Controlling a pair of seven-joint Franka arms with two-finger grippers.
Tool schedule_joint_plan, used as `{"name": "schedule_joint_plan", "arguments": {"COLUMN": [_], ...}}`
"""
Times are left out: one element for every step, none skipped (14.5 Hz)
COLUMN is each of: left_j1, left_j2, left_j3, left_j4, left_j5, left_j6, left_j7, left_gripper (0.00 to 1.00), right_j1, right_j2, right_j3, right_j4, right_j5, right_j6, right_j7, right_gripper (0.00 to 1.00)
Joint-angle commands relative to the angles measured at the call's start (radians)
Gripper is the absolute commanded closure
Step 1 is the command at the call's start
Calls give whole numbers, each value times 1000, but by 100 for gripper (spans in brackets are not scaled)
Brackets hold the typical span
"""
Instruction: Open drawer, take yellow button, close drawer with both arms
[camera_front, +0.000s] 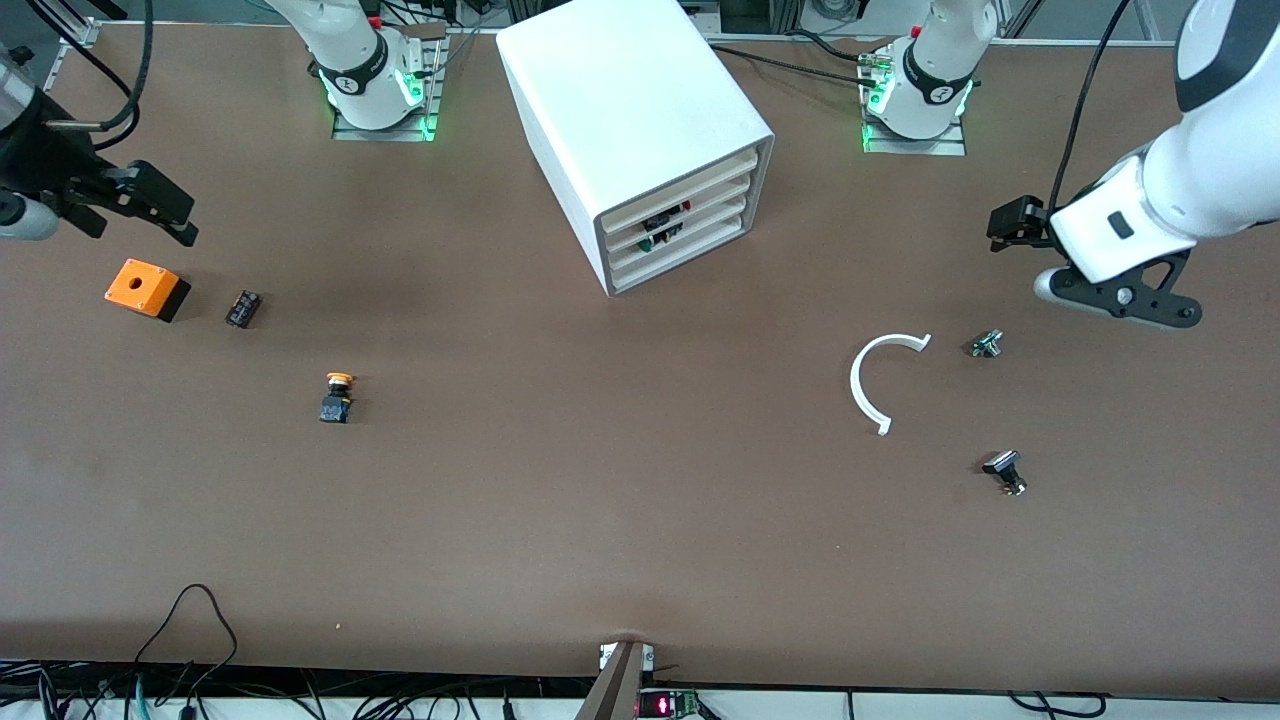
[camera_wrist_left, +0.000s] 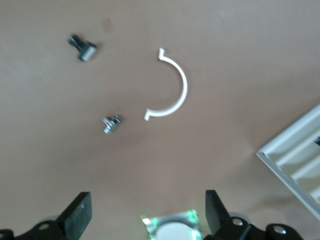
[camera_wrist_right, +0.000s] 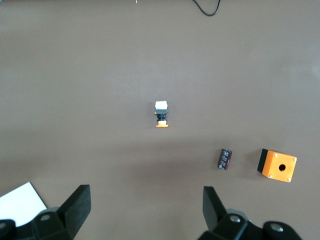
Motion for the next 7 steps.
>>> {"name": "schedule_joint_plan", "arguments": {"left_j1": [-106, -172, -216, -221, -221, -217, -203], "left_j2": [-182, -214, -230, -227, -222, -218, -218], "left_j3": [177, 251, 308, 317, 319, 325, 328], "left_j4": [-242, -296, -331, -332, -326, -323, -321], "left_j5": [-33, -33, -34, -42, -62, -74, -92], "left_j6": [204, 294, 359, 387, 390, 389, 390], "left_j7": [62, 62, 62, 60, 56, 53, 48], "left_gripper": [0, 0, 0, 0, 0, 1, 1], "right_j1": [22, 20, 22, 22, 22, 22, 22], "right_j2": [-49, -47, -47, -49, -49, -49, -47], "right_j3": [-15, -15, -15, -15, -13, -13, -13], "right_j4": [-50, -46, -46, -46, -46, -44, -46], "right_j5": [-8, -8, -8, -9, -9, -11, -12], "right_j6": [-2, -3, -5, -3, -3, -3, -2], "right_j7": [9, 3, 8, 5, -4, -9, -11], "right_gripper": [1, 1, 1, 1, 1, 1, 1]}}
